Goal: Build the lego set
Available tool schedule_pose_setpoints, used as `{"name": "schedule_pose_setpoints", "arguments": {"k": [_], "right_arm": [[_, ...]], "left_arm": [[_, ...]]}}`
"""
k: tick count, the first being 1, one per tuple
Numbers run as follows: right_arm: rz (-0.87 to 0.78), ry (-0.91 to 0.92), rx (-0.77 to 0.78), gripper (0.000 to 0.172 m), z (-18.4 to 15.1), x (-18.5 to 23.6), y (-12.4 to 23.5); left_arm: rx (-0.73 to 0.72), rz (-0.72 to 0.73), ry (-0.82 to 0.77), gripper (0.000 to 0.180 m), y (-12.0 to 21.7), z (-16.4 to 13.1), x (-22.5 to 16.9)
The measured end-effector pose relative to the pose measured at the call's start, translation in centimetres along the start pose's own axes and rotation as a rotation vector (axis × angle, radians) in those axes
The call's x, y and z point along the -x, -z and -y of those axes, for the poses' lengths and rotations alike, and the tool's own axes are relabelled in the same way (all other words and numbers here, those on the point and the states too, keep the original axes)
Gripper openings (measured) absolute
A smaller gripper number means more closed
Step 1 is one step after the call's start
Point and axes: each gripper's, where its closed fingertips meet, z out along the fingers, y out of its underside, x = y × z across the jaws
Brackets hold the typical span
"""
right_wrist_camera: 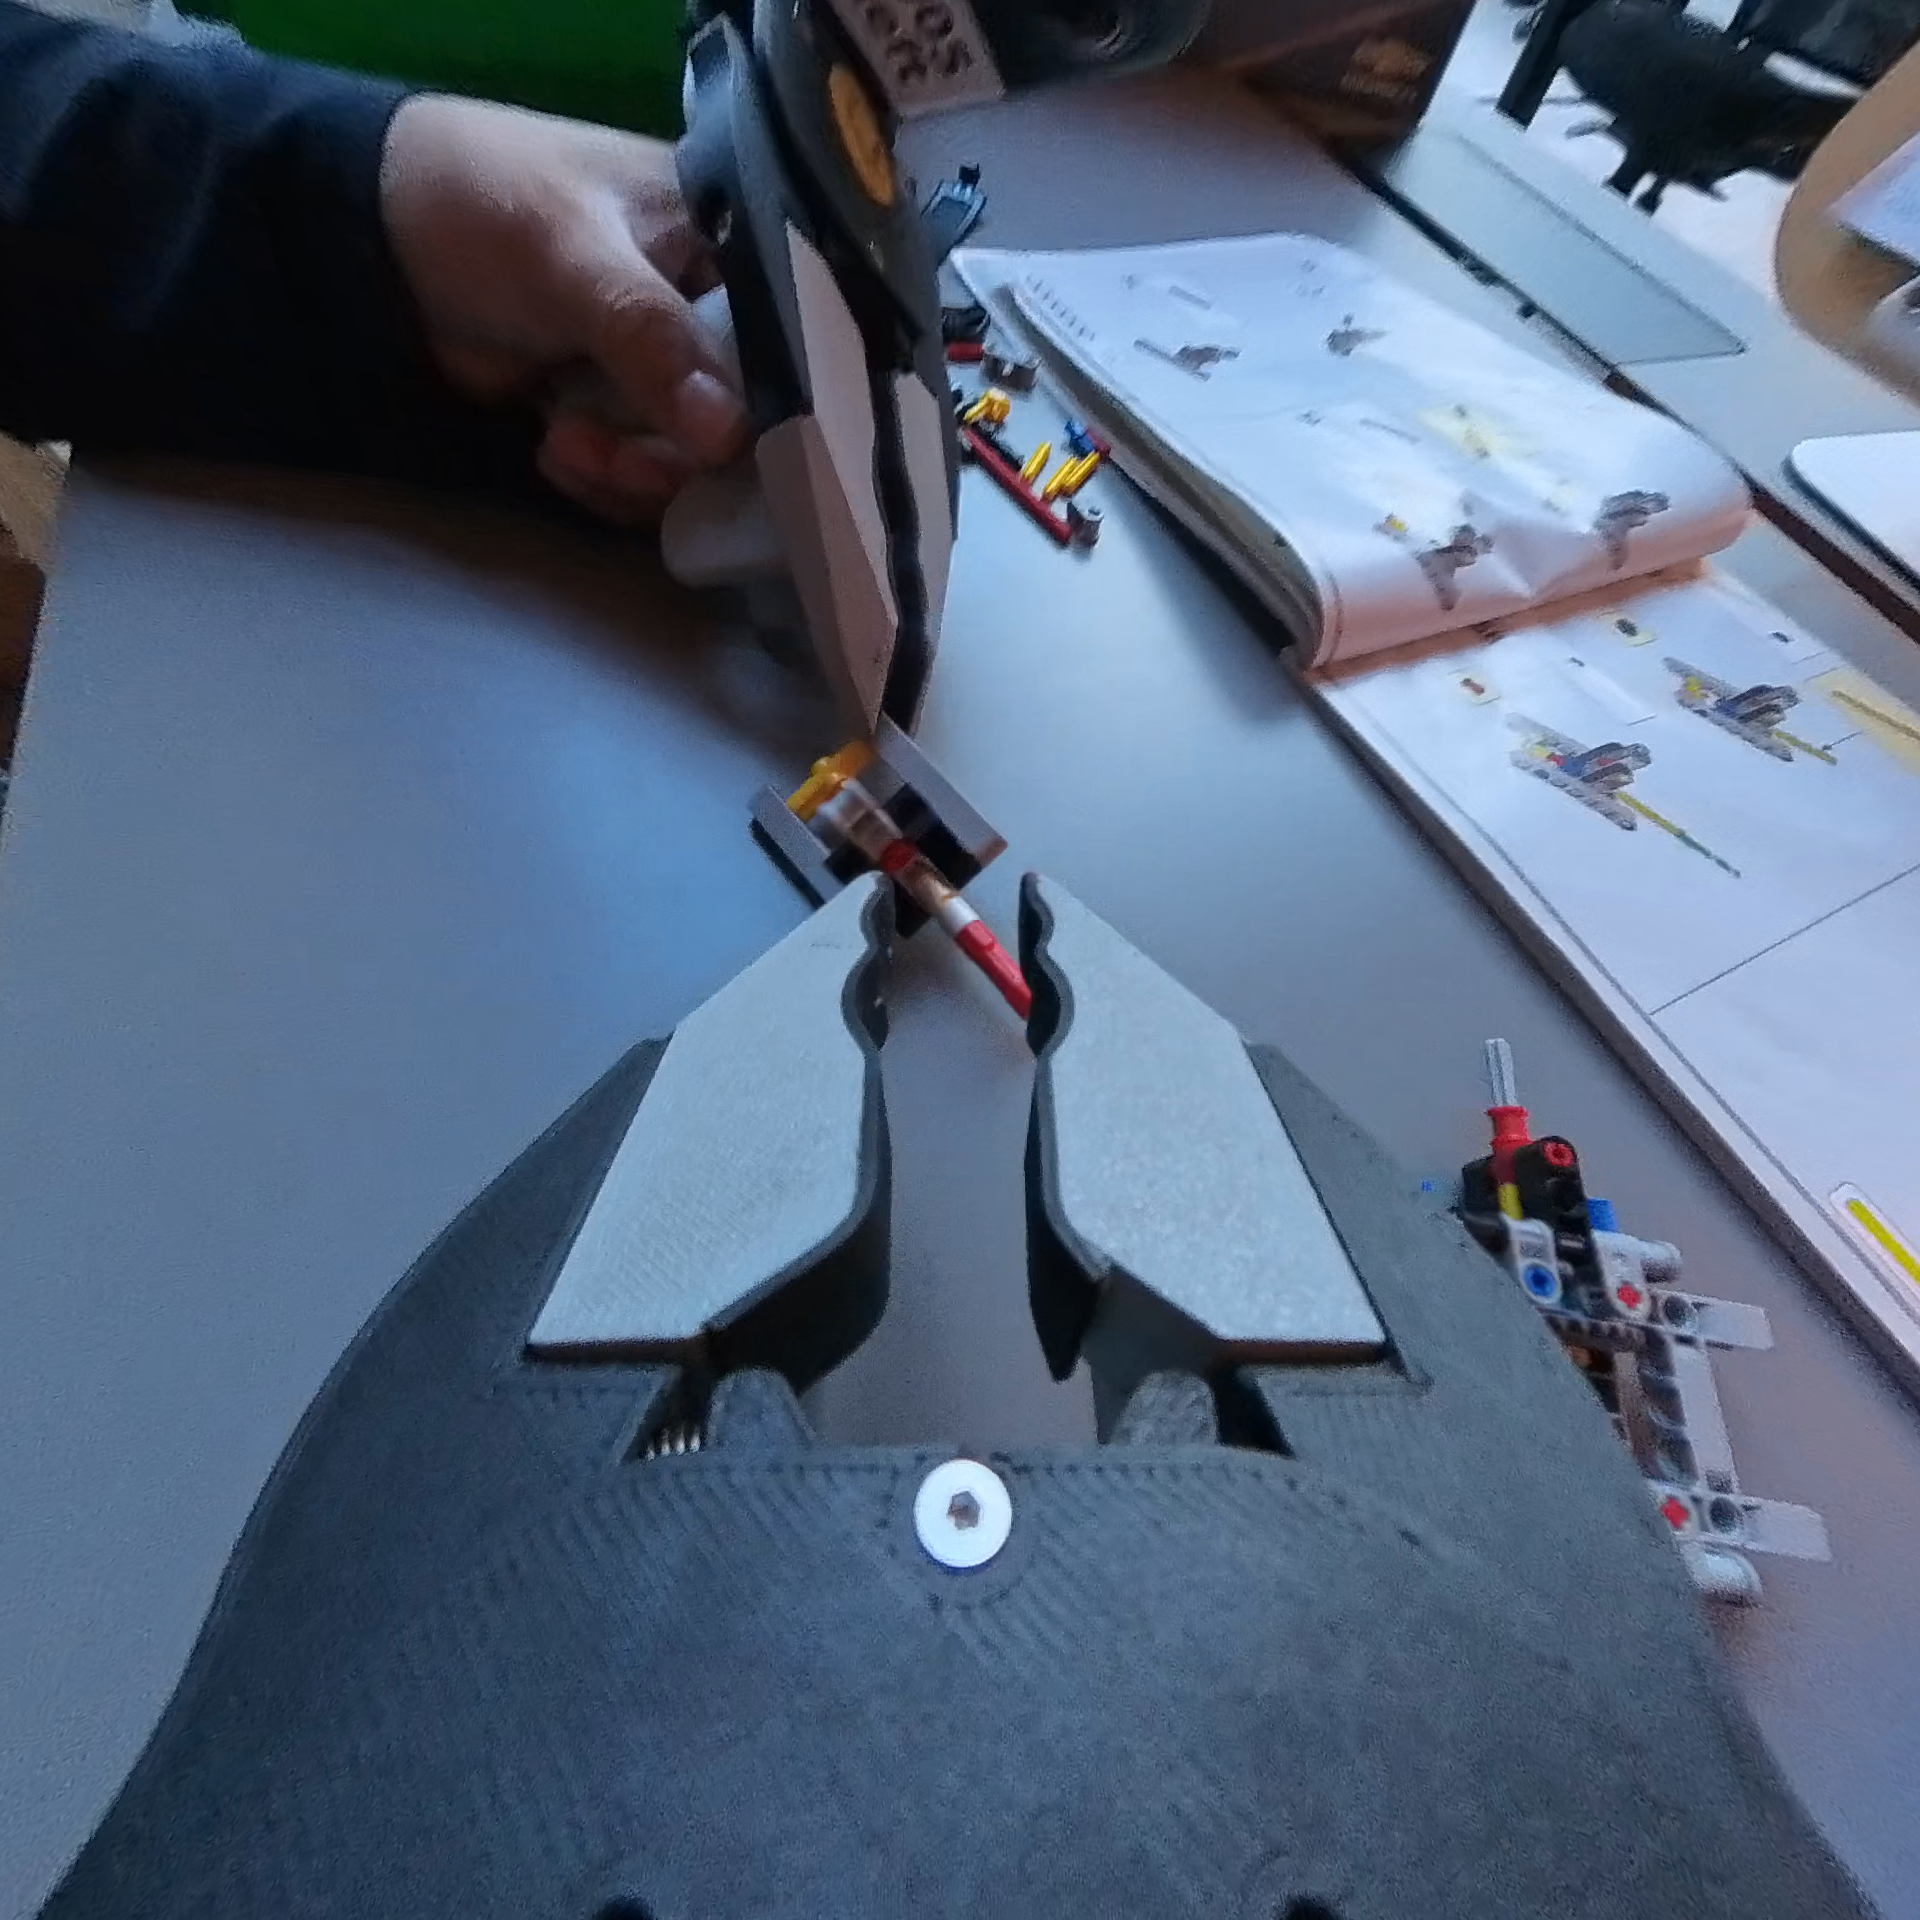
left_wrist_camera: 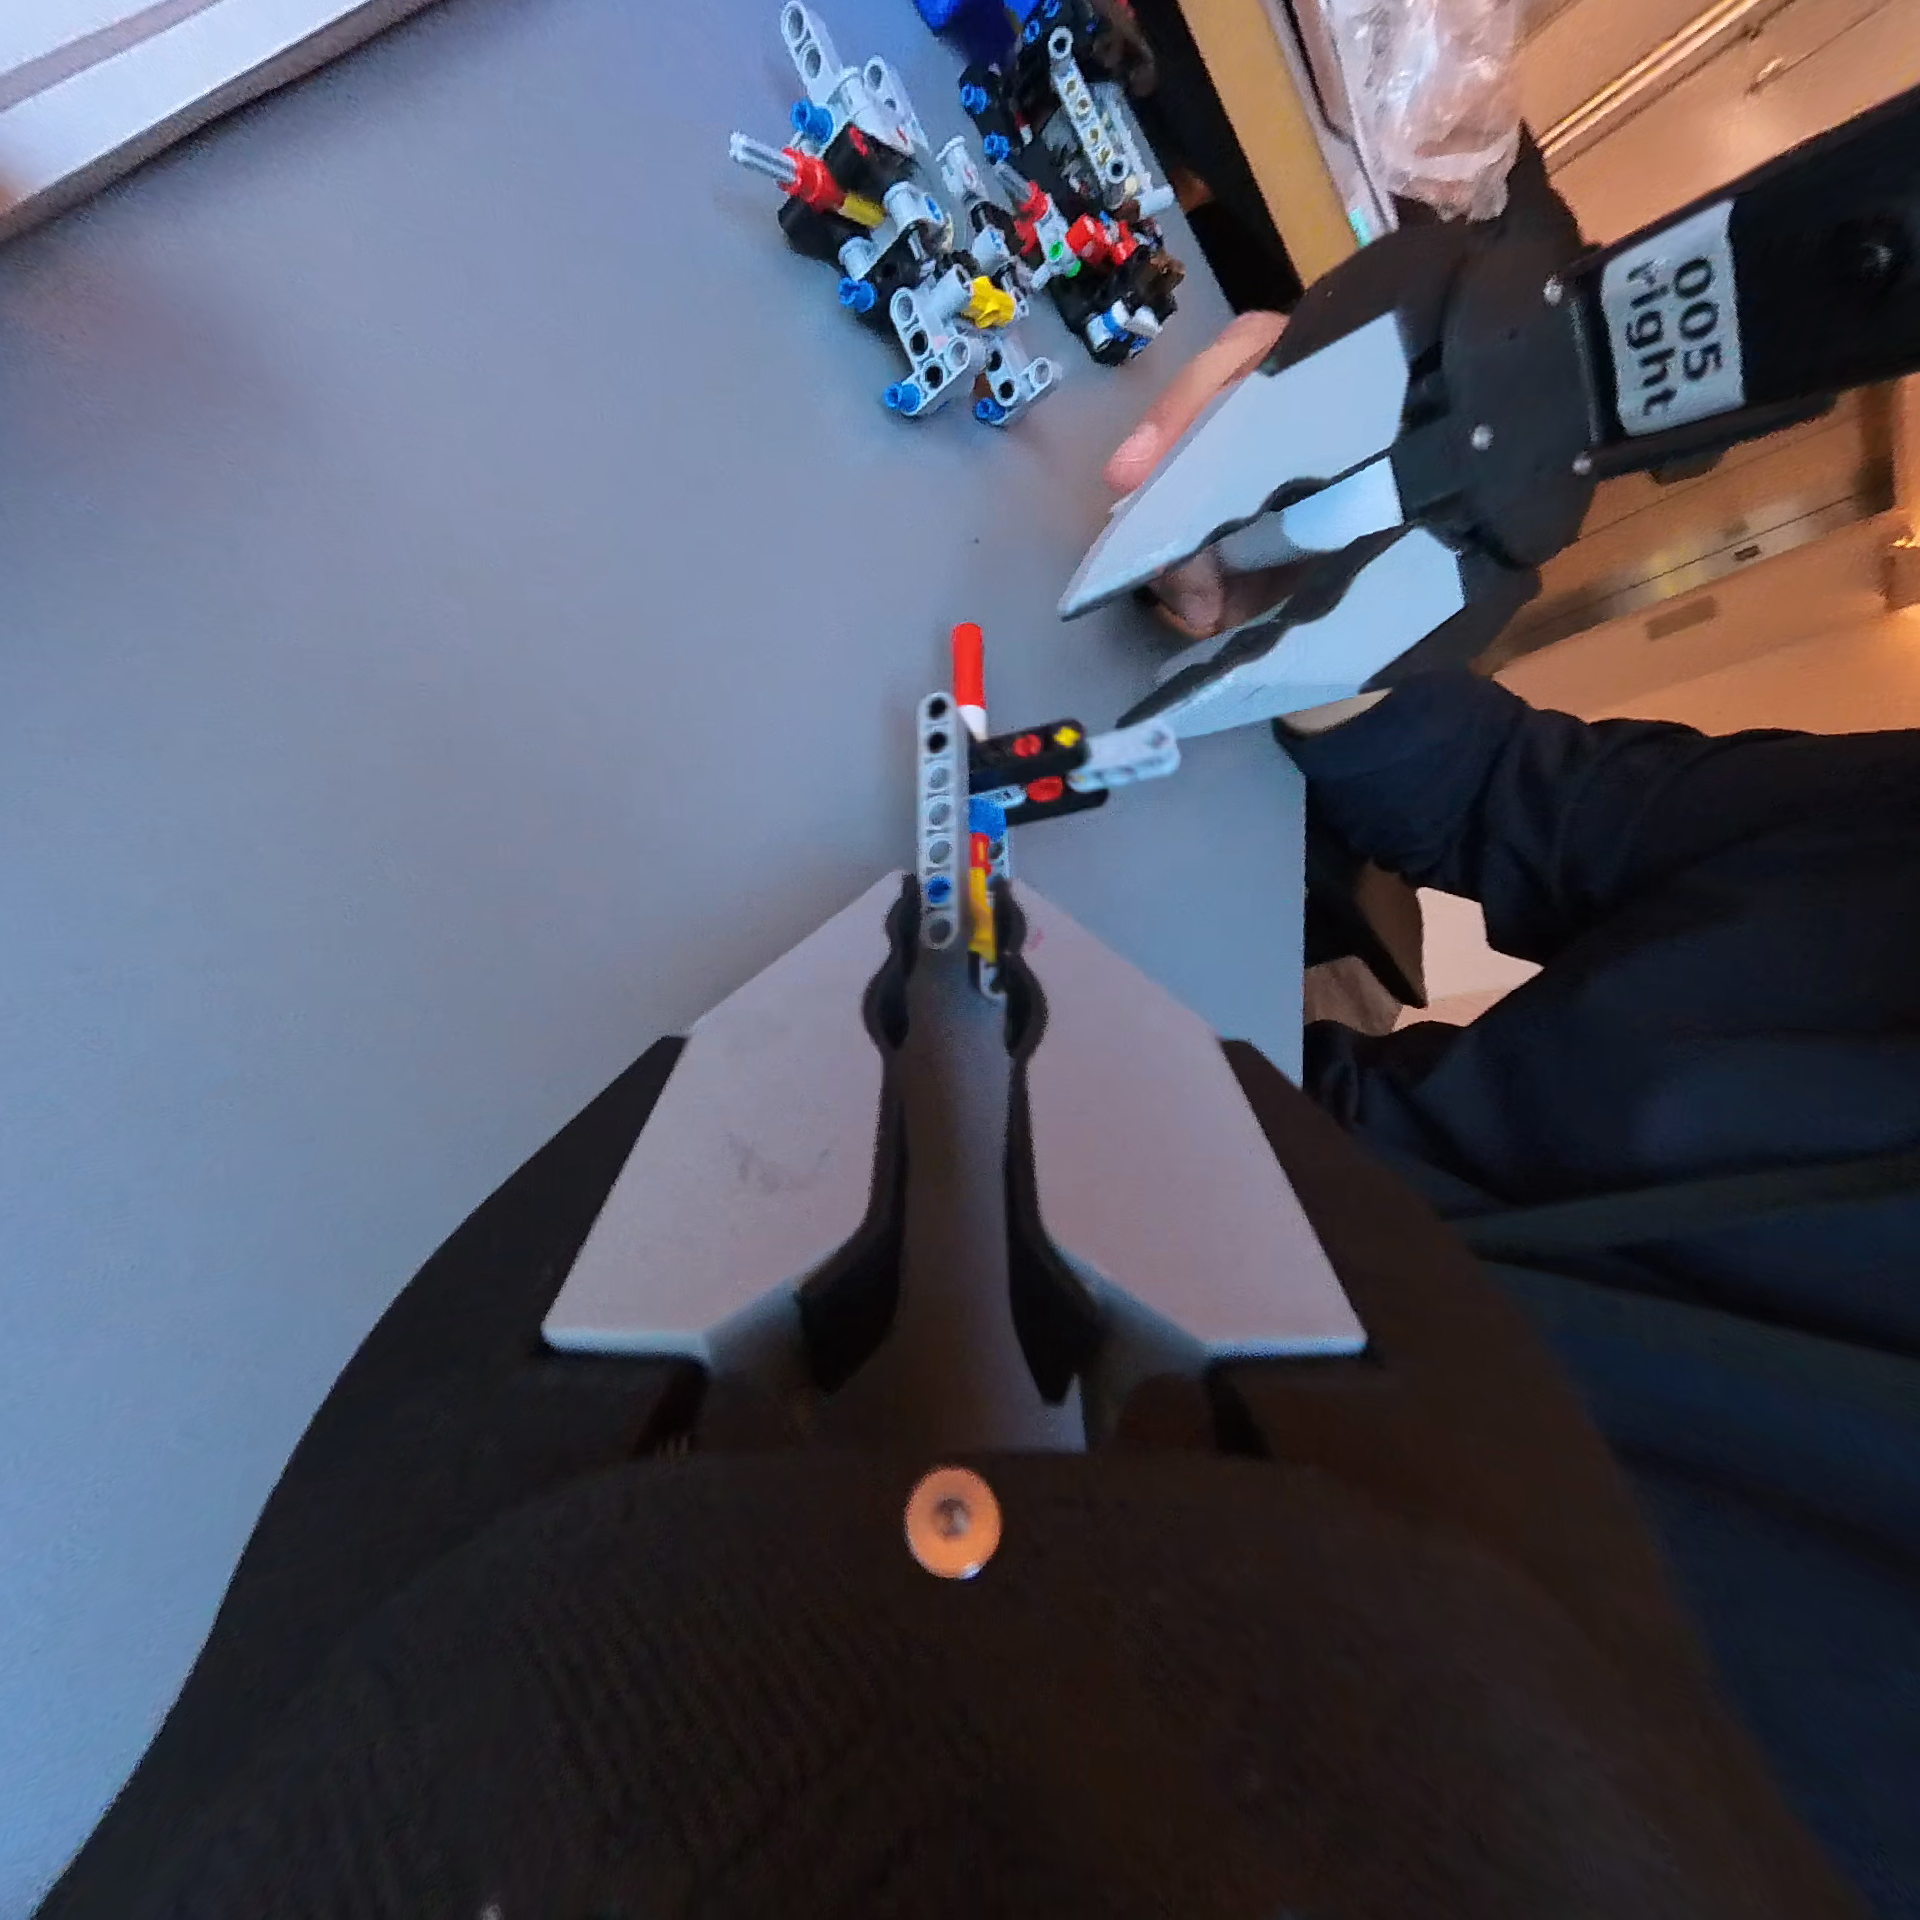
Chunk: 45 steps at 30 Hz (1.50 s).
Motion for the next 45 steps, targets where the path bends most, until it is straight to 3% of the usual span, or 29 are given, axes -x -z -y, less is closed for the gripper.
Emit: {"name": "schedule_pose_setpoints", "arguments": {"k": [1, 5, 7, 16, 20, 23, 26, 35, 37, 40, 42, 45], "right_arm": [[0.001, 0.008, 0.017, 0.02, -0.2, 0.1, -0.1], [-0.021, 0.029, 0.083, 0.018, -1.1, 0.0, -0.7], [-0.029, 0.03, 0.109, 0.018, -1.5, 0.0, -0.9], [-0.035, -0.053, 0.144, 0.027, -2.1, -0.9, -1.0], [0.001, -0.015, 0.181, 0.031, -2.5, 0.0, -1.4], [0.022, 0.032, 0.229, 0.029, -3.1, 0.7, -1.9], [0.037, 0.085, 0.22, 0.024, -3.0, 1.4, -2.0], [0.027, 0.196, 0.085, 0.017, -0.9, 2.7, -1.3], [-0.017, 0.206, 0.089, 0.014, -0.8, 2.3, -1.5], [-0.101, 0.178, 0.148, 0.015, -1.6, 0.9, -1.7], [-0.169, 0.146, 0.178, 0.026, -2.1, -0.2, -1.4], [-0.246, 0.116, 0.232, 0.026, -3.3, -1.4, -0.7]], "left_arm": [[0.009, 0.013, -0.012, 0.022, -0.1, -0.1, 0.1], [0.013, 0.134, -0.148, 0.029, 0.7, 0.1, 1.2], [0.011, 0.169, -0.212, 0.041, 1.1, 0.2, 1.4], [0.076, 0.162, -0.37, 0.074, -0.6, -1.0, -0.6], [0.078, 0.245, -0.413, 0.062, -1.3, -0.8, -0.2], [0.092, 0.372, -0.505, 0.039, -1.3, -0.7, 0.8], [0.113, 0.398, -0.574, 0.039, -1.4, -1.0, 0.7], [0.104, 0.378, -0.55, 0.039, -1.3, -0.9, 0.7], [0.05, 0.41, -0.45, 0.039, -1.7, -0.3, 0.8], [-0.027, 0.307, -0.234, 0.047, -2.7, 0.0, -0.7], [-0.05, 0.229, -0.144, 0.051, -2.5, 0.0, -1.2], [-0.006, 0.055, -0.135, 0.029, -2.3, -1.2, -3.1]]}}
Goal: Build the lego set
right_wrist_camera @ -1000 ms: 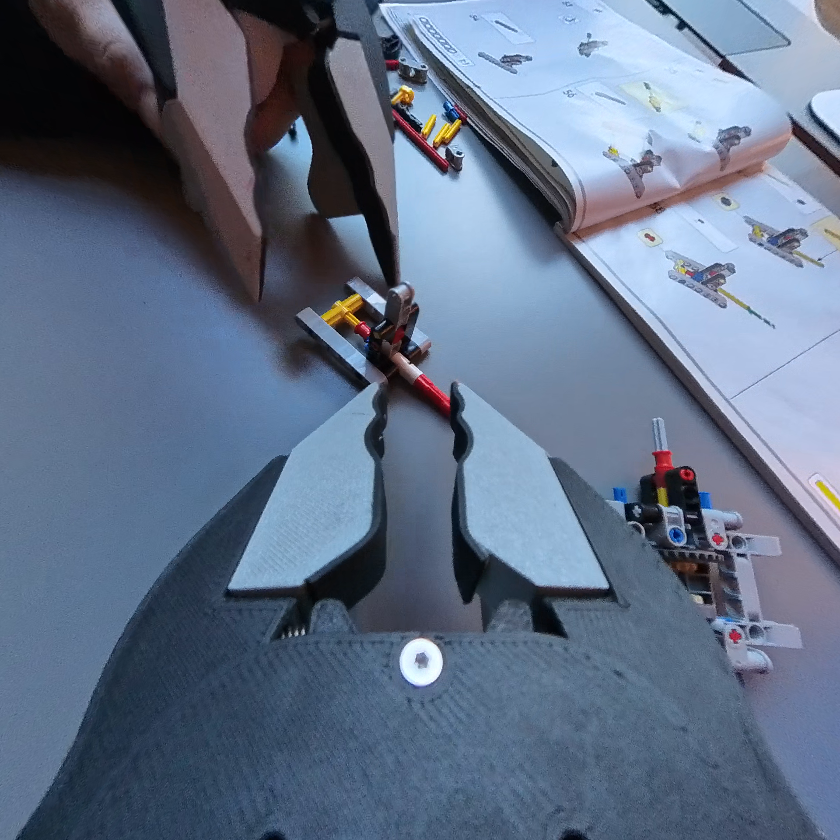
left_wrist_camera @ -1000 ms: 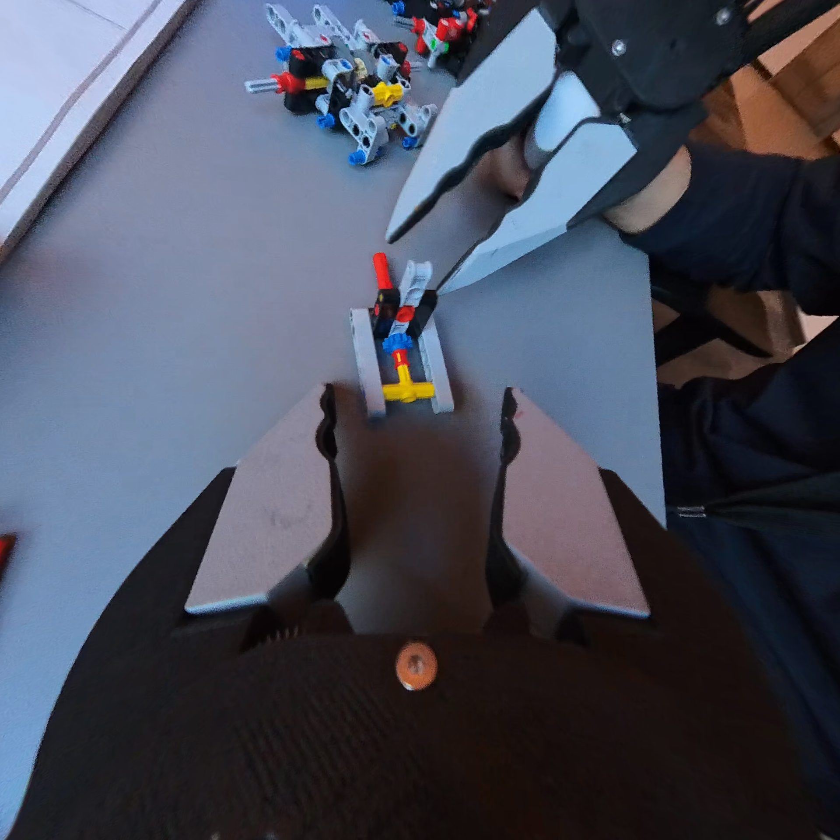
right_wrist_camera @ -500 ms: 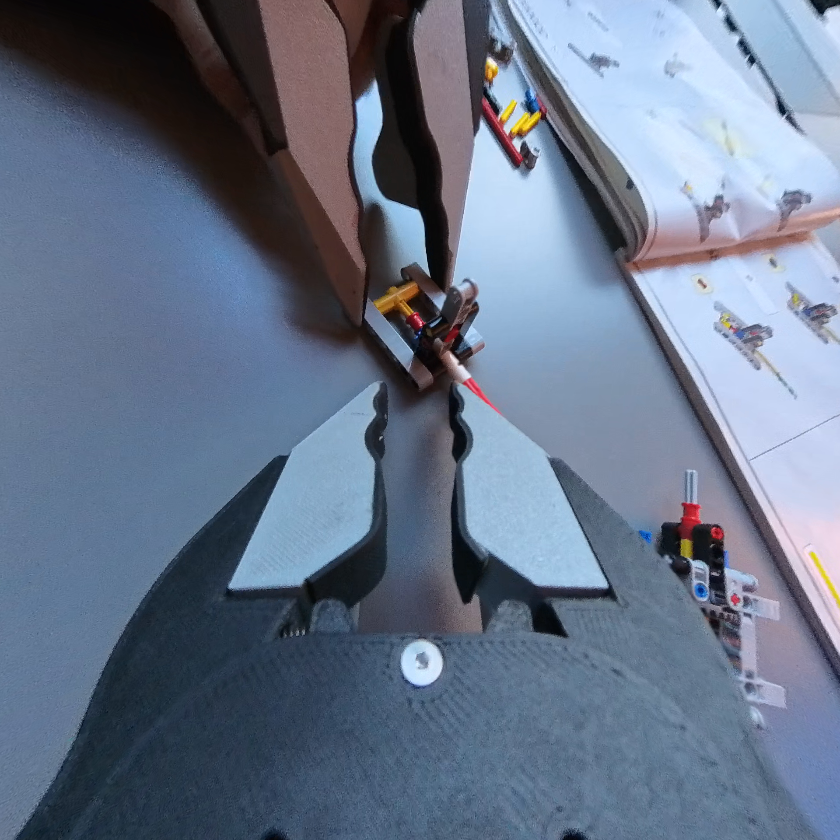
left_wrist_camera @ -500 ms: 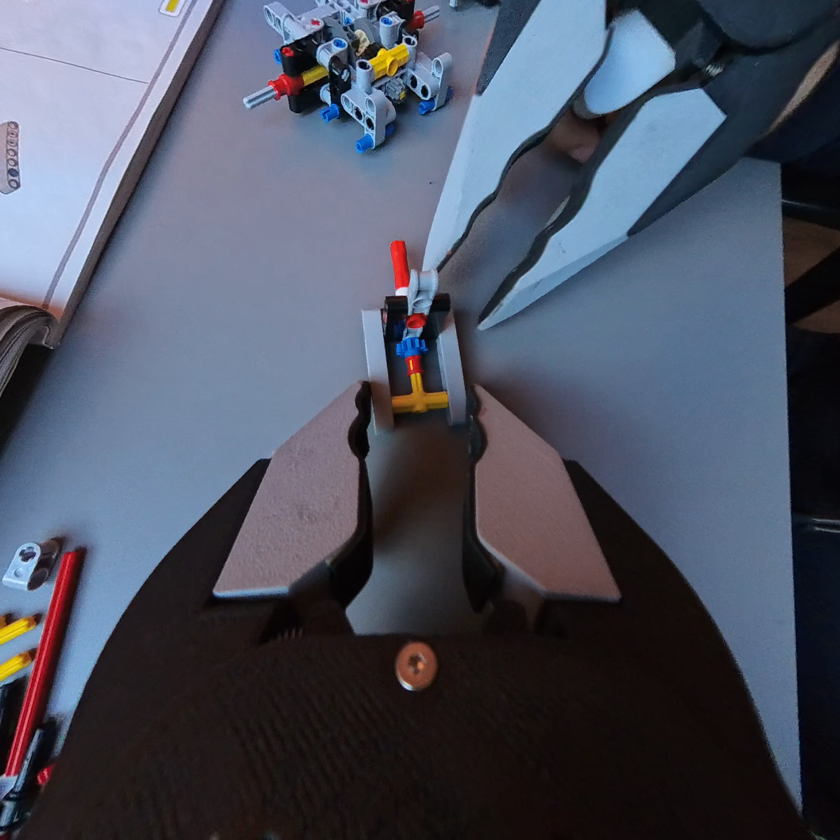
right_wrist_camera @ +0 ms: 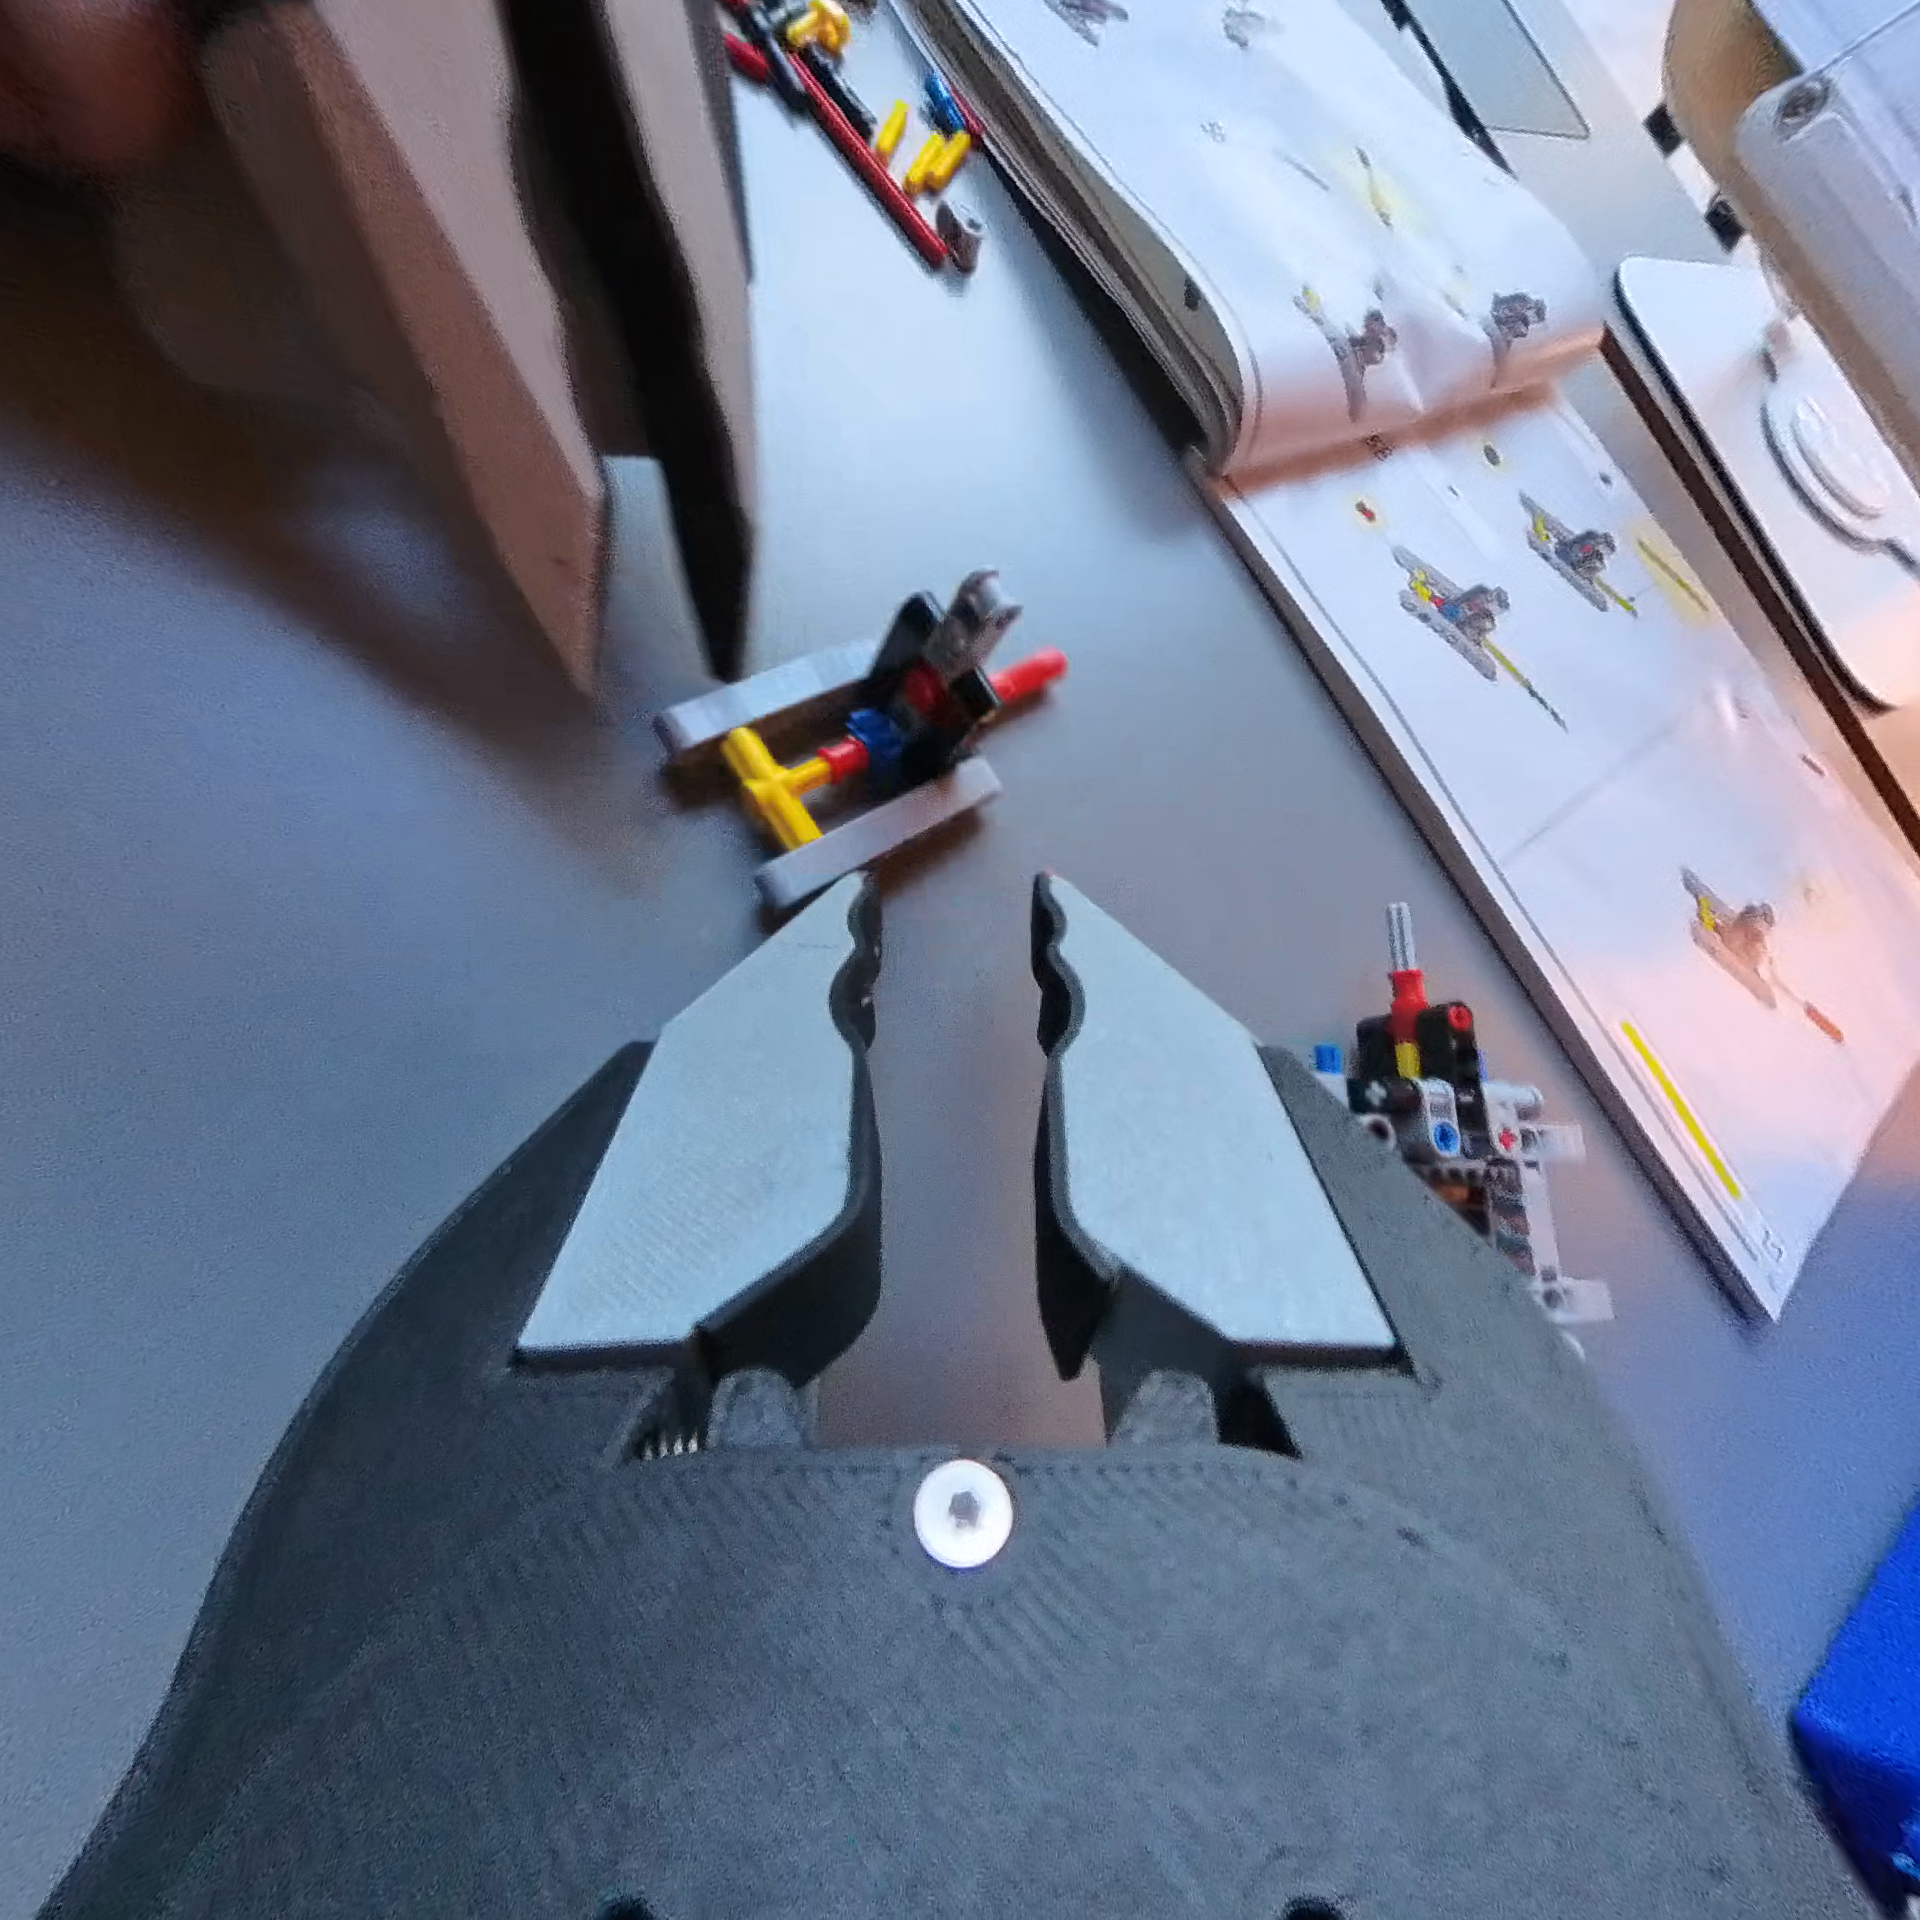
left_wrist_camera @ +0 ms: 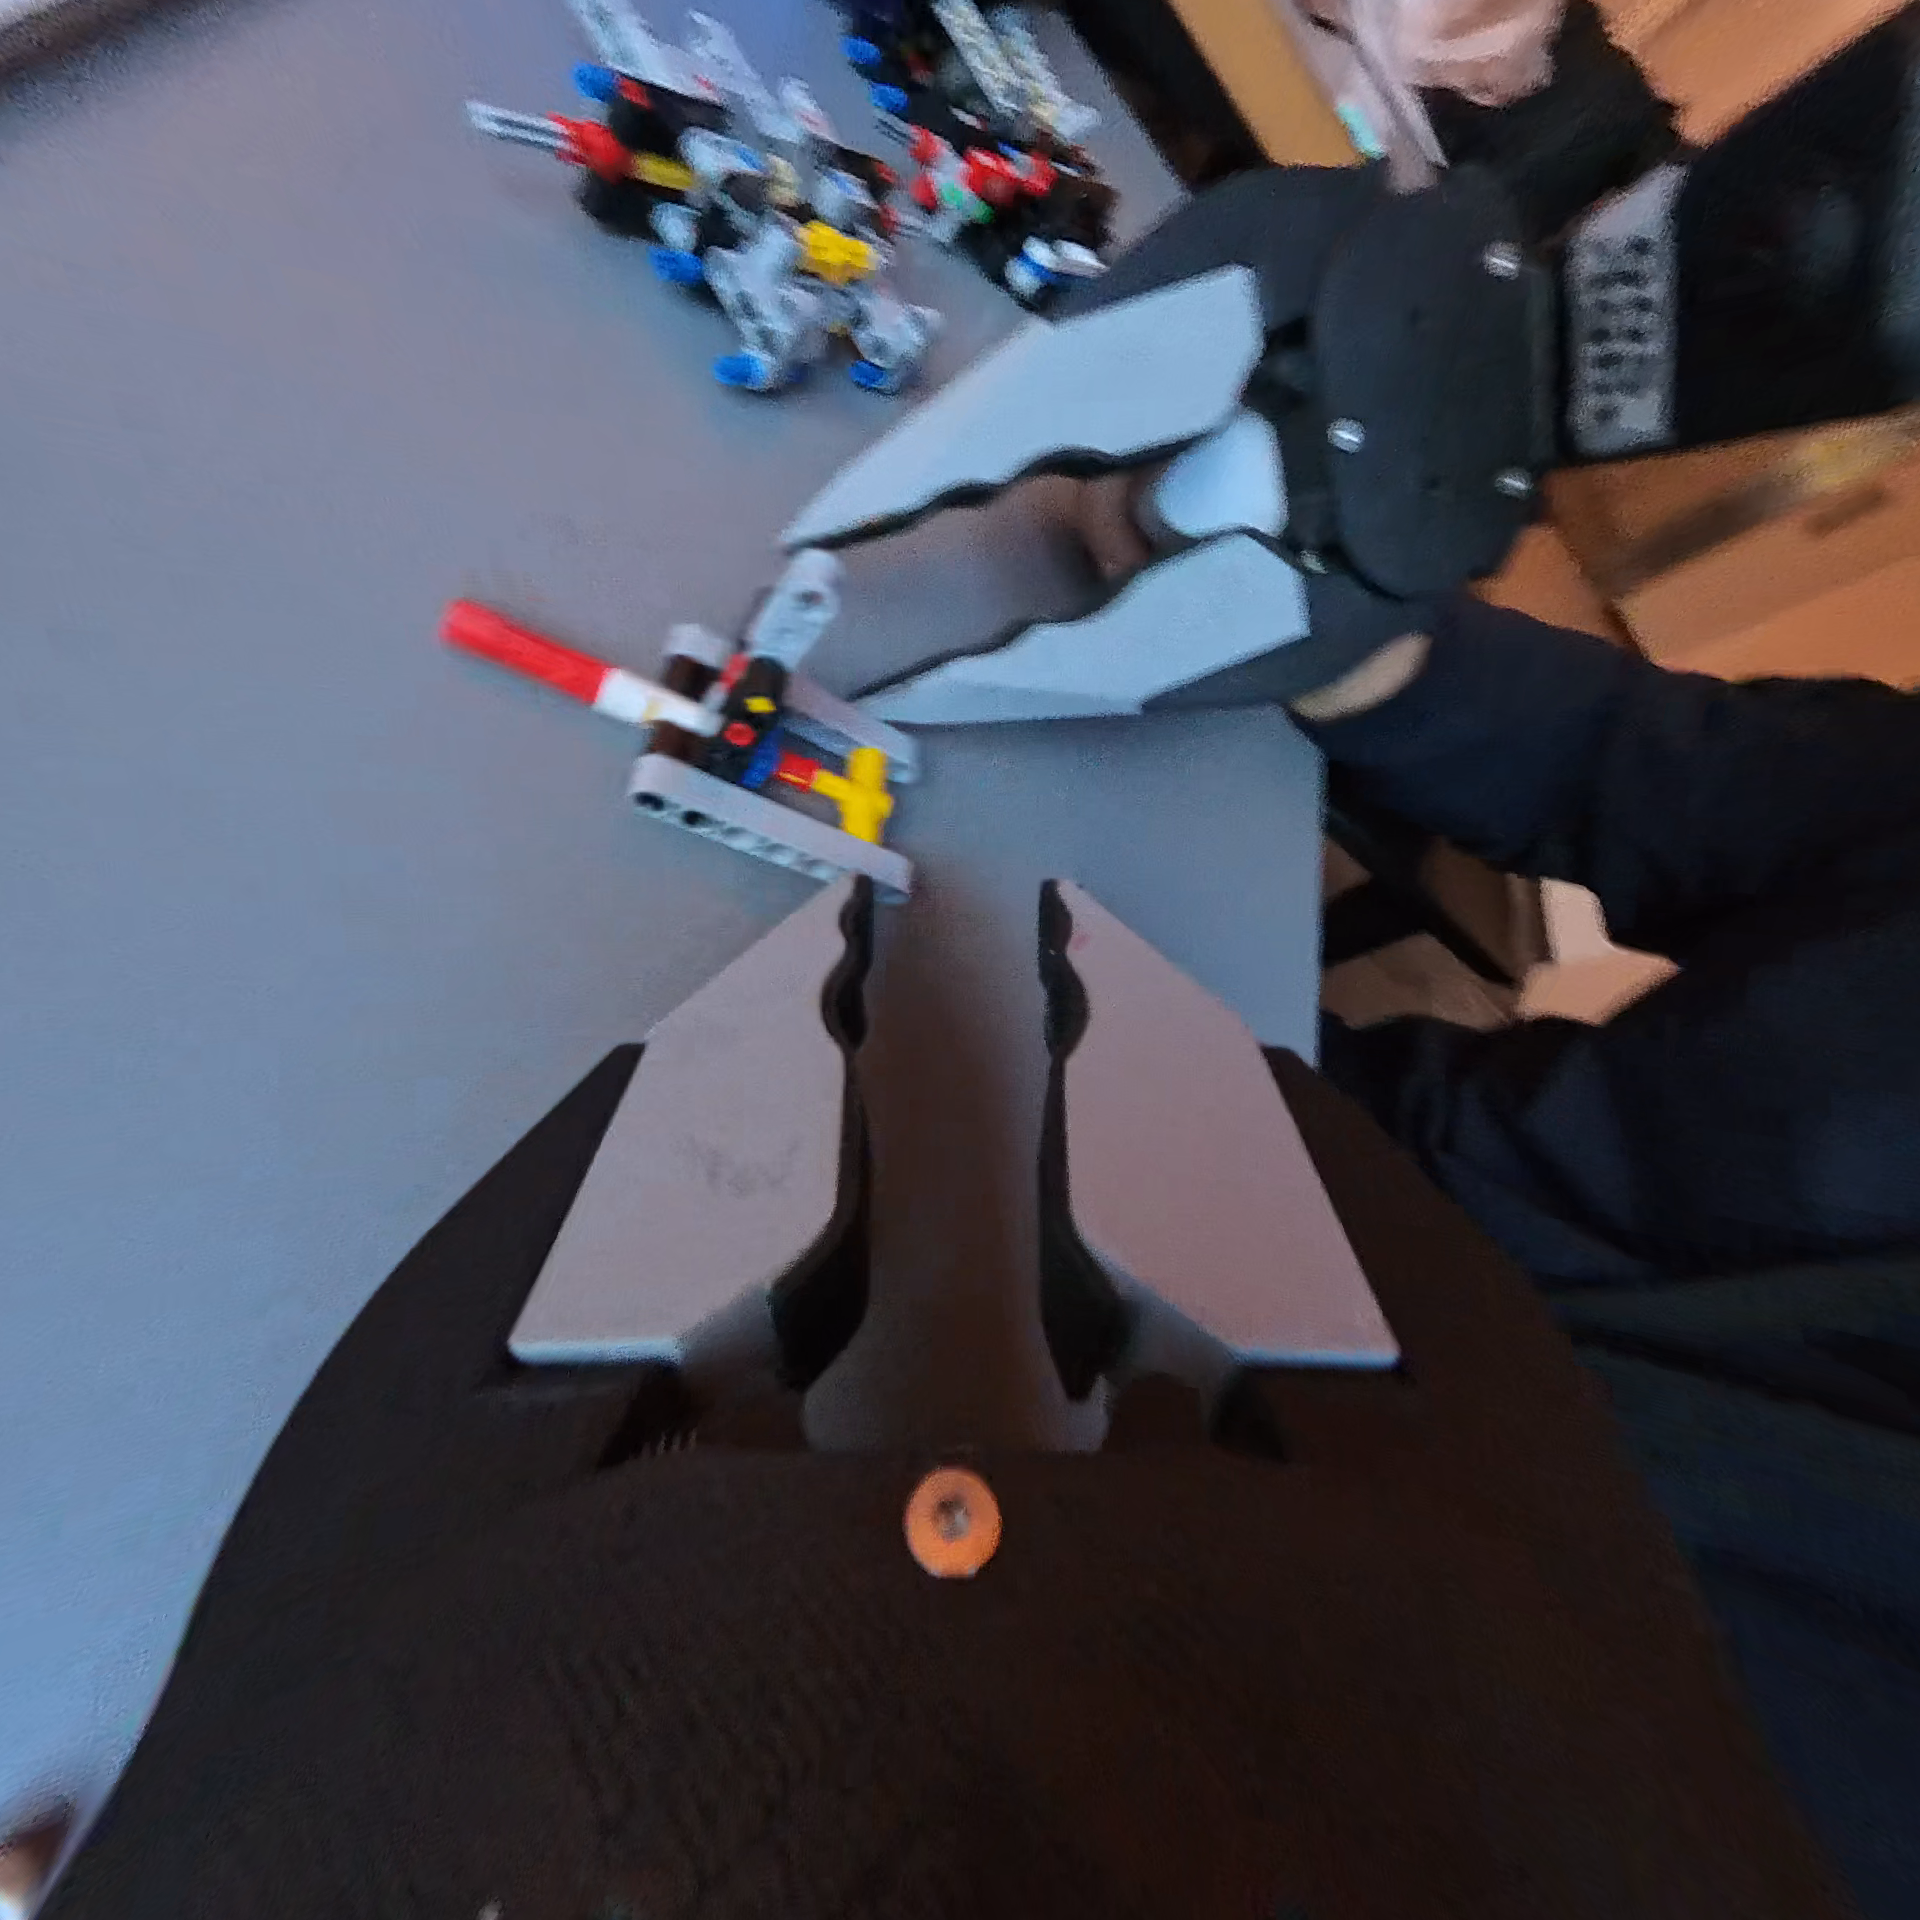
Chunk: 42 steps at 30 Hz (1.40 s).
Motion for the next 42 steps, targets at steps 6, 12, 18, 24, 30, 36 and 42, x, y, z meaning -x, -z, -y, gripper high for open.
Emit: {"name": "schedule_pose_setpoints", "arguments": {"k": [6, 12, 18, 24, 30, 36, 42], "right_arm": [[0.092, 0.121, -0.132, 0.025, 1.5, 3.2, 2.0], [0.184, 0.177, -0.126, 0.032, 2.2, 4.0, 0.9], [0.279, 0.197, -0.093, 0.033, 1.8, 3.5, -0.5], [0.279, 0.191, -0.107, 0.029, 1.8, 2.9, -0.6], [0.274, 0.224, -0.119, 0.029, 1.6, 2.8, -0.6], [0.343, 0.264, -0.132, 0.031, 1.4, 3.2, -0.1], [0.328, 0.271, -0.142, 0.026, 1.5, 3.2, -0.2]], "left_arm": [[0.016, 0.148, -0.108, 0.034, 1.7, 0.7, 2.2], [0.051, 0.211, -0.172, 0.044, 2.0, 2.2, 4.1], [0.15, 0.135, -0.209, 0.022, 0.1, 1.4, 4.5], [0.168, 0.094, -0.267, 0.018, -0.4, 1.7, 4.5], [0.168, 0.092, -0.282, 0.015, -0.4, 1.6, 4.5], [0.192, 0.142, -0.342, 0.0, -0.3, 1.3, 5.1], [0.189, 0.106, -0.285, 0.0, -0.3, 1.3, 4.9]]}}
